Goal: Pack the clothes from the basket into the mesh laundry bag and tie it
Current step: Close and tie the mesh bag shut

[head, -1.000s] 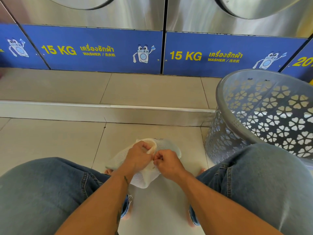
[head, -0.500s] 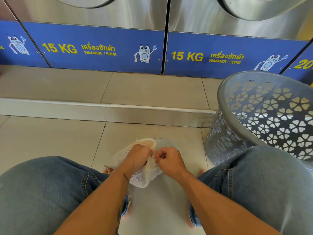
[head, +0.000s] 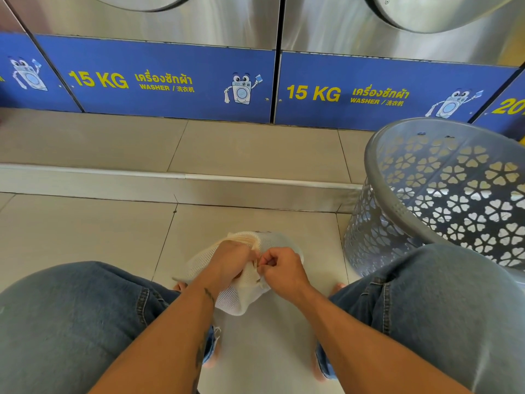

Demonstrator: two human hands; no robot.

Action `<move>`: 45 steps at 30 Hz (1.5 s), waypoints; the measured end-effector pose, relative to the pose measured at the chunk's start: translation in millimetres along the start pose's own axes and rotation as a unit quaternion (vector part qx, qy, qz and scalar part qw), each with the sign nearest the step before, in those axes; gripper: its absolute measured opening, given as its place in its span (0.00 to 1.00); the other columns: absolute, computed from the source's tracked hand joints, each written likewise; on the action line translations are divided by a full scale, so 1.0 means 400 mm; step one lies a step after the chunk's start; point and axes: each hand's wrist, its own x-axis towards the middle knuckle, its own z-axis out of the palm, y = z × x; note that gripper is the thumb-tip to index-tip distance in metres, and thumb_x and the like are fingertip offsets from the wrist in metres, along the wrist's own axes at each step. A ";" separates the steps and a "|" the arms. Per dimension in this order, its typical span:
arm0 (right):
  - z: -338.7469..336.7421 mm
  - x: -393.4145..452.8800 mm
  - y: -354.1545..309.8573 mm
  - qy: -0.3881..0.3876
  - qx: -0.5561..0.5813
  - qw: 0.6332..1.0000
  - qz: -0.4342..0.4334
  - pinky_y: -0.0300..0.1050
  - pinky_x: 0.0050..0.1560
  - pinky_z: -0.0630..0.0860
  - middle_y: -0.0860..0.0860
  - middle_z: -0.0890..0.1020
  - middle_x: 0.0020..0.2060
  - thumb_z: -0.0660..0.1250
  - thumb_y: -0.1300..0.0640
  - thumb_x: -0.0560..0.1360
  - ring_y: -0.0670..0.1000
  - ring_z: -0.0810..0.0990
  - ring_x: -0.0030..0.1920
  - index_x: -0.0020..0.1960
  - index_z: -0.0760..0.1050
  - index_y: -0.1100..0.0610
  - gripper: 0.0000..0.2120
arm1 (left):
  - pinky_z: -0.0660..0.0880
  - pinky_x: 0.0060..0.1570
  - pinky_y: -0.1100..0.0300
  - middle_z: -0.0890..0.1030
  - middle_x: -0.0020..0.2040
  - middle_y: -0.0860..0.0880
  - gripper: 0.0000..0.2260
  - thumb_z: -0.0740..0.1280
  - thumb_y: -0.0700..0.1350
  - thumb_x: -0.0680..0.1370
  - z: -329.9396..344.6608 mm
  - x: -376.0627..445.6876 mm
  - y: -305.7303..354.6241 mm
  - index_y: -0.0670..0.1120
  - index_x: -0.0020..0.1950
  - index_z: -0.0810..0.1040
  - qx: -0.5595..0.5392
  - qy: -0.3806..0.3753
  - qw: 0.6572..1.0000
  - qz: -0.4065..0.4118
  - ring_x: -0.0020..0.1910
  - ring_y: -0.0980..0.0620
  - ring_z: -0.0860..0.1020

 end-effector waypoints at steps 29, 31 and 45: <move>0.013 -0.018 0.017 -0.033 -0.015 0.997 -0.072 0.43 0.41 0.79 0.45 0.79 0.35 0.65 0.69 0.67 0.44 0.77 0.35 0.42 0.79 0.48 0.17 | 0.68 0.37 0.52 0.73 0.34 0.43 0.04 0.65 0.43 0.73 -0.005 -0.002 0.006 0.43 0.41 0.75 -0.063 0.040 0.996 -0.042 0.34 0.47 0.72; 0.010 -0.013 0.019 -0.034 -0.007 0.998 -0.059 0.40 0.40 0.77 0.45 0.79 0.36 0.66 0.70 0.68 0.44 0.77 0.36 0.41 0.78 0.46 0.18 | 0.67 0.36 0.54 0.72 0.33 0.45 0.05 0.63 0.41 0.76 0.002 -0.001 0.009 0.44 0.40 0.73 -0.062 0.038 0.996 -0.043 0.33 0.48 0.70; -0.002 -0.020 0.008 -0.063 -0.116 0.983 -0.124 0.47 0.43 0.80 0.49 0.80 0.44 0.63 0.67 0.69 0.49 0.77 0.41 0.50 0.78 0.49 0.16 | 0.73 0.48 0.51 0.75 0.37 0.46 0.11 0.60 0.37 0.76 -0.003 0.003 0.020 0.46 0.34 0.71 0.010 0.061 0.998 0.000 0.36 0.49 0.73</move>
